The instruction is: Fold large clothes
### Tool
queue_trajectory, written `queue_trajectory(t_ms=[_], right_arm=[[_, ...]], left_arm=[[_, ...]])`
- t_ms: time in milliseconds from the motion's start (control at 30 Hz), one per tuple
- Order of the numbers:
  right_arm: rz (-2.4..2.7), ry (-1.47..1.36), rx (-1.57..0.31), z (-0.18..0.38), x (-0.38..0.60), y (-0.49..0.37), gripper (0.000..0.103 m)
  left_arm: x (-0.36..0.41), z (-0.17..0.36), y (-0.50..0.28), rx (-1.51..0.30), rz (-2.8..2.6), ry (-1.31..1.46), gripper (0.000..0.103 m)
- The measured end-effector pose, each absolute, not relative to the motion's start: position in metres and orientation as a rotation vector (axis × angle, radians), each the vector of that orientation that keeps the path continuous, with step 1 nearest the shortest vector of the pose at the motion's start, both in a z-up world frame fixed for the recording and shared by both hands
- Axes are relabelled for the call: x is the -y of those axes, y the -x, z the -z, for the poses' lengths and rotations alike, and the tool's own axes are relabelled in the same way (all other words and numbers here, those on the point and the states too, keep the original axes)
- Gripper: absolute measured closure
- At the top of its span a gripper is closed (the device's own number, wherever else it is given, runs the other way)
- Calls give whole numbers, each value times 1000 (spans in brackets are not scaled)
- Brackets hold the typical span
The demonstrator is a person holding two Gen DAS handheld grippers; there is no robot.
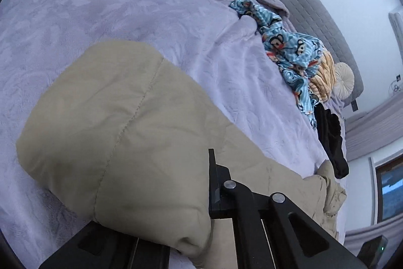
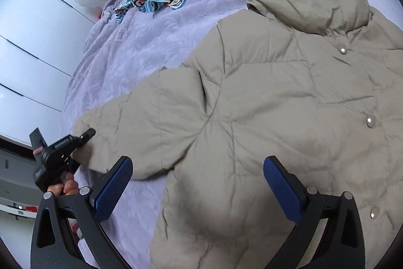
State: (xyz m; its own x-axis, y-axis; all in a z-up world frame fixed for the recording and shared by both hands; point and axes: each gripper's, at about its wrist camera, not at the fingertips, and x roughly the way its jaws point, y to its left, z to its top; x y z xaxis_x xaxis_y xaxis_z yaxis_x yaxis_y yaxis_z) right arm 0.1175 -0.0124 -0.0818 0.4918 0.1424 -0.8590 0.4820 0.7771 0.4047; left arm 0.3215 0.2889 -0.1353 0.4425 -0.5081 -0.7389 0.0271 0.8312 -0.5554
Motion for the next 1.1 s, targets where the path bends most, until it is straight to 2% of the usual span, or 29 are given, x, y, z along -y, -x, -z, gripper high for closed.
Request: queue_trajectory(t_ms=[67,100,133,367,500,733,800,933,1100], right_arm=[[215,-740,-1042,87,14,-128,39],[196,-792,-1051,95,16,-135,75],[165,-856,-1056,104,18,-140,87],[81,-911,-1091,142,0,-163,88],[51,-956,-1125,164,-1,-165,89],[32,-991,-1107,128,49,-109,89],[105,-998,-1106,114,83,-73,89],[278,-903,-1105,92,147,-7,88],[401,-880,-1099,89,201,51,87]], left_arm=[[-284,112,-317,-1022,392,470,97],[-280,101,-315,-1004,416,458,97],[-275,87,-313,-979,454,443,97],[-206,8,-281,-844,756,313,97],[-141,-14,-258,-839,900,287,97],[-8,-28,-184,-803,1079,88,97],[33,-17,-158,-798,1109,-28,97],[94,47,-128,-920,1088,-219,97],[115,117,-112,-1054,943,-401,97]])
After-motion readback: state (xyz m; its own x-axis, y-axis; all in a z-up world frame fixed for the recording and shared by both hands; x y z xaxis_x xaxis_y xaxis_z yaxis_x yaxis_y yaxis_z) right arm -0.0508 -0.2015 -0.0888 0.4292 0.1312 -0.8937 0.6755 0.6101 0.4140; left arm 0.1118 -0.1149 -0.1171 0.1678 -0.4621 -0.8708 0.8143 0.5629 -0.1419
